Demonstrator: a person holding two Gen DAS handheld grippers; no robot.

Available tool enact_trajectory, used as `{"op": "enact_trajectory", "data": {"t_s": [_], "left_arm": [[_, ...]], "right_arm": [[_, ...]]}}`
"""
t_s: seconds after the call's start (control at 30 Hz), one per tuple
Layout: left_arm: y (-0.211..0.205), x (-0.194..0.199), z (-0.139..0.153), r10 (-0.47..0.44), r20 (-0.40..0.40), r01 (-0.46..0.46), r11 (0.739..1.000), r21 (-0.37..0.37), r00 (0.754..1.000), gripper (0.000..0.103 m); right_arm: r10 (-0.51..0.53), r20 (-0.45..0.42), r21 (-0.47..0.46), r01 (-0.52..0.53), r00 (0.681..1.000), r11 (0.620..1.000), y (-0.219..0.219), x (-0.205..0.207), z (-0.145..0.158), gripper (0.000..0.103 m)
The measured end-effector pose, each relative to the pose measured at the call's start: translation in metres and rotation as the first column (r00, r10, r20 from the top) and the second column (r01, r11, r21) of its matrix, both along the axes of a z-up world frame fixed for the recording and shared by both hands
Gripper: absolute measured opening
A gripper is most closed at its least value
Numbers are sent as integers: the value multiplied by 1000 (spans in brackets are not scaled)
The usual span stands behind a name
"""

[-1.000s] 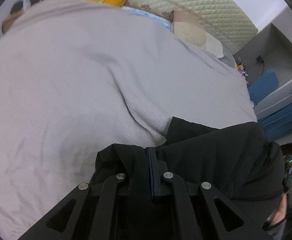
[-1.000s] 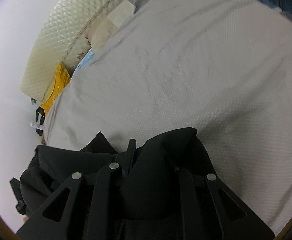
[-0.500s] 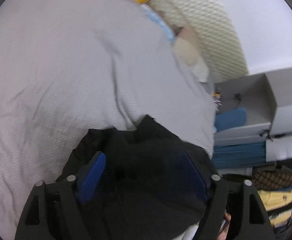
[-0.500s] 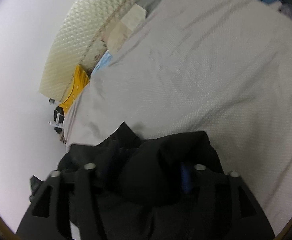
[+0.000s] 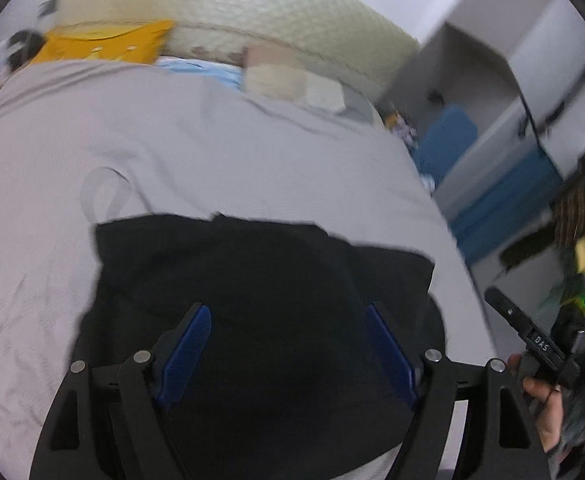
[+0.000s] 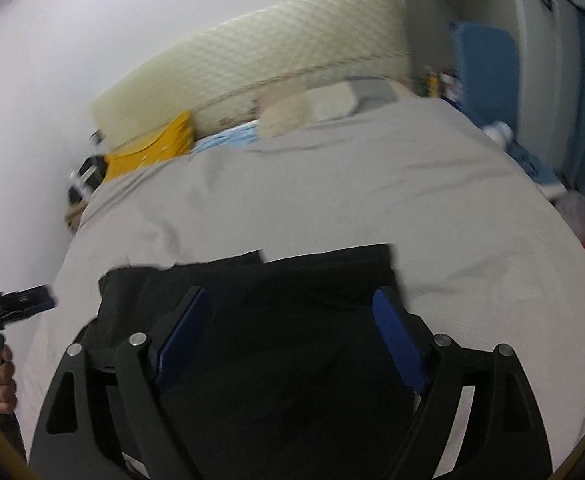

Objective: Fold large clothes

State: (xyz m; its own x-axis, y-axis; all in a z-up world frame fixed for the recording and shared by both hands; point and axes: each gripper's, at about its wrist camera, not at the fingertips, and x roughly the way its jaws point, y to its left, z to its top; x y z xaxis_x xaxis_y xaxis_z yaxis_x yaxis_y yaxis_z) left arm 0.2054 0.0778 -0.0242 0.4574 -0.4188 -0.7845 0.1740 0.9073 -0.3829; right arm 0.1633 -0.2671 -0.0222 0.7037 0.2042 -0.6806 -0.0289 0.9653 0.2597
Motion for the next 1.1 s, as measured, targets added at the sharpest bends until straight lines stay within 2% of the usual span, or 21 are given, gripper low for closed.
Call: {"op": "enact_trajectory", "data": {"t_s": [0.17, 0.27, 0.3, 0.4, 0.63, 1.1], "left_arm": [[-39, -1, -44, -19, 56, 11, 990, 138, 998, 79], [-56, 1, -68, -39, 113, 7, 963, 270, 993, 80], [-58, 2, -73, -43, 128, 5, 958, 286, 991, 80], [-57, 13, -84, -46, 141, 9, 967, 254, 989, 81], [-60, 44, -100, -46, 139, 5, 958, 286, 989, 84], [-55, 81, -135, -10, 162, -36, 960, 276, 987, 89]], "right_arm": [[23, 8, -22, -23, 1000, 999, 49, 5, -51, 85], [29, -8, -41, -29, 1000, 999, 64, 13, -83, 86], [21, -2, -45, -21, 1000, 999, 66, 15, -92, 87], [-15, 33, -86, 18, 999, 996, 66, 22, -104, 87], [16, 26, -153, -12, 1000, 988, 71, 44, -115, 89], [36, 11, -115, -34, 999, 993, 78, 95, -137, 100]]}}
